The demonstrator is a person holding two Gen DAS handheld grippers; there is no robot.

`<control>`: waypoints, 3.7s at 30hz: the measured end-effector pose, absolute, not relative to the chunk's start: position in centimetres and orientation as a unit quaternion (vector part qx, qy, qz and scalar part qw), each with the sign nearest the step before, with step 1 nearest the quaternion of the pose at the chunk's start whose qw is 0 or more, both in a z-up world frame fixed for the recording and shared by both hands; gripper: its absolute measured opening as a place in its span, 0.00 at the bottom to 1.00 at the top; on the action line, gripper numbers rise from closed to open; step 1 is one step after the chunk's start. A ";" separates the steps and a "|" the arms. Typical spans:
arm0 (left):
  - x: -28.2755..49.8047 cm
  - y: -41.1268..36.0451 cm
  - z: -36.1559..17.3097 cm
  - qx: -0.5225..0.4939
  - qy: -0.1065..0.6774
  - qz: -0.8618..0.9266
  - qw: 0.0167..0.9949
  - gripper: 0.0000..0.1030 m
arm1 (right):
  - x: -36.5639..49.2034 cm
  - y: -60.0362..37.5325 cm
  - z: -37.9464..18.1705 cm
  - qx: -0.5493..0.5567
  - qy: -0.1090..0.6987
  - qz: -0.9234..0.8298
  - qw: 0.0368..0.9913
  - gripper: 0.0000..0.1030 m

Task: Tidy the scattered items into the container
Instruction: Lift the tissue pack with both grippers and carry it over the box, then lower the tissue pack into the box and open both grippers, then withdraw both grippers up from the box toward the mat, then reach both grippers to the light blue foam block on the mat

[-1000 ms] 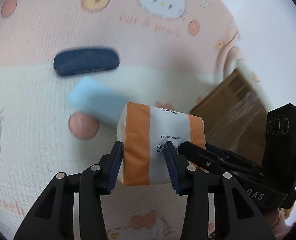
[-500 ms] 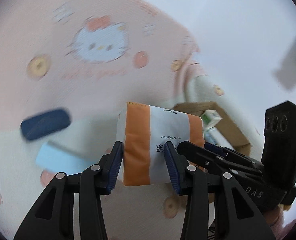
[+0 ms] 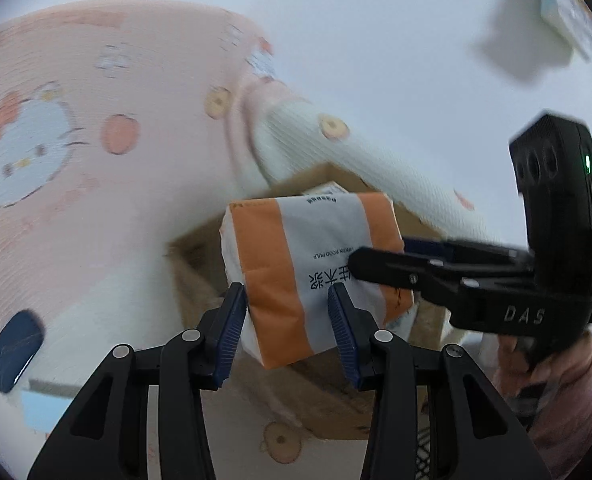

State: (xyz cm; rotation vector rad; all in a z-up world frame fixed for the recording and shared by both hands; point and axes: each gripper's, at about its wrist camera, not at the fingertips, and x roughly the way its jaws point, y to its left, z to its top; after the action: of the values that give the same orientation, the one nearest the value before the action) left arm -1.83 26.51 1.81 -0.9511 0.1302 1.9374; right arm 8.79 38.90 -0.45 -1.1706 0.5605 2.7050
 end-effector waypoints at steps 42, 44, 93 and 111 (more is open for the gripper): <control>-1.7 34.9 -3.2 -0.639 0.177 0.602 0.445 0.45 | 5.9 46.2 -10.0 -0.689 0.229 0.688 -0.002 0.54; -1.6 35.1 -3.2 -0.628 0.179 0.613 0.445 0.45 | 5.7 45.6 -10.1 -0.691 0.204 0.694 0.014 0.54; -10.2 13.4 -2.0 -0.453 -0.073 0.841 0.287 0.35 | -1.7 41.4 -16.0 -0.819 0.077 0.554 0.132 0.18; -5.4 1.7 -11.3 -0.447 -0.013 0.874 0.192 0.53 | 2.0 25.1 -0.4 -0.546 -0.155 0.810 0.148 0.74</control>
State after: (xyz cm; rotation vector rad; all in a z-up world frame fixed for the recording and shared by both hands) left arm -5.41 1.69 -11.29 -1.2548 -0.0360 2.4530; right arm 1.99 25.09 -0.38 -1.5710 -0.4472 2.3289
